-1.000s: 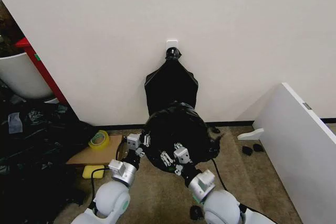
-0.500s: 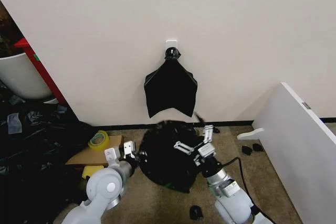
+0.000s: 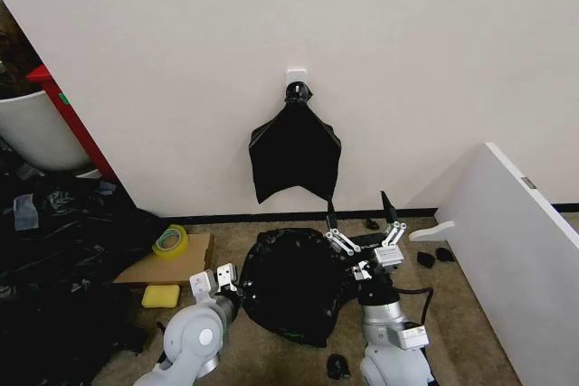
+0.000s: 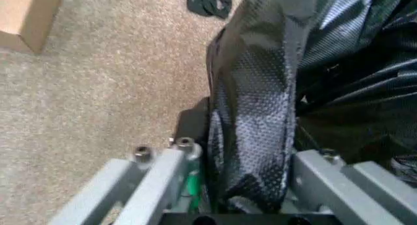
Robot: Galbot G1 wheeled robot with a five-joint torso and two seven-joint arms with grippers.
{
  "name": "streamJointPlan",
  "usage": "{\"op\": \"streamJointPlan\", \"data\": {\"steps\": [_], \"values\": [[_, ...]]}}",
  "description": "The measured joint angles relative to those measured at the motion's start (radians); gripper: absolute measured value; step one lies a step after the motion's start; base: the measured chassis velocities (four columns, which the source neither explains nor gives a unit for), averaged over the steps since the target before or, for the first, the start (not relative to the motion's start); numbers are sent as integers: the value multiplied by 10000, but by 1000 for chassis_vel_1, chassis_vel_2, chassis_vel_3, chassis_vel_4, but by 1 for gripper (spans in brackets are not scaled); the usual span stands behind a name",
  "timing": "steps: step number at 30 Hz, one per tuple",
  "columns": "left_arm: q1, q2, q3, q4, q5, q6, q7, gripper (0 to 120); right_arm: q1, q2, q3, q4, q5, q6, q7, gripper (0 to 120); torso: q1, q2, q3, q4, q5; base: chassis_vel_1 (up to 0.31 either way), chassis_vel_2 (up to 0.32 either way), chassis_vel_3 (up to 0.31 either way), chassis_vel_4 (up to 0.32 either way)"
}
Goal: Place the garbage bag over the trash bin.
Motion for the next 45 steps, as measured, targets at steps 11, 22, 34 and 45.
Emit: {"op": "streamJointPlan", "data": {"steps": [11,22,34,45], "values": [[1154,-466,-109,-2415,2190,-200,-86,65,-195,1505,1818,-414,-861,443,-252,100,0,0,0,0,0,0,0,0,0],[1841,-535,-362,-3328,2487,-1157,-728,99,-962,2012,2568,287,-488,184,14,100,0,0,1,0,-2,0,0,0,0],[1935,-487,-2461,-941,6905,-10639,5743,100,-1777,2127,3575,614,46,524,-1406,100,1,0,3,1,2,0,0,0,0],[2345,-362,-1678,-1621,6042,-9411,5515,100,-1670,1285,3107,607,648,-453,-1671,100,1,0,2,0,1,0,0,0,0]]}}
